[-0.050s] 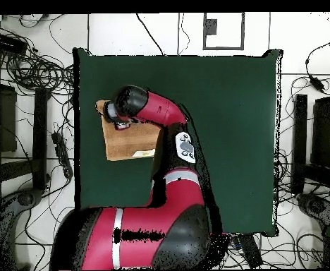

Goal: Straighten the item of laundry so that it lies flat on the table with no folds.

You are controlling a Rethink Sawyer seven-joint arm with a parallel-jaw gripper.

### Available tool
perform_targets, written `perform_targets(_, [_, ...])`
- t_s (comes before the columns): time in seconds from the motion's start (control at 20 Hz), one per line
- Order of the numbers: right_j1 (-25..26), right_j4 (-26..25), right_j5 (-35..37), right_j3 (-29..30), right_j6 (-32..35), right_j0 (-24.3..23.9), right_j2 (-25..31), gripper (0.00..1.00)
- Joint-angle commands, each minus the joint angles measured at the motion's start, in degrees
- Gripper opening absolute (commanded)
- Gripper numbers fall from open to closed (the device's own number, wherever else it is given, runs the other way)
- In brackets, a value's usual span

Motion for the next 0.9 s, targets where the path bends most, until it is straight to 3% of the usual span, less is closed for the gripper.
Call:
perform_targets(0.05, [-5.28, -2.69, 11.63, 7.86, 7.15, 3.35, -1.61, 0.0])
perform_targets(0.25, [-15.64, -6.98, 23.08, 12.01, 6.97, 5.39, -8.22, 0.0])
perform_targets(0.45, [-17.98, -11.83, 26.07, 11.8, 5.77, 7.29, -12.82, 0.0])
perform_targets(0.65, [-17.92, -11.61, 21.64, 14.33, 6.22, 7.59, -12.36, 0.0])
perform_targets(0.9, [-10.05, -9.31, 6.22, 14.42, 3.91, 5.18, -7.3, 0.0])
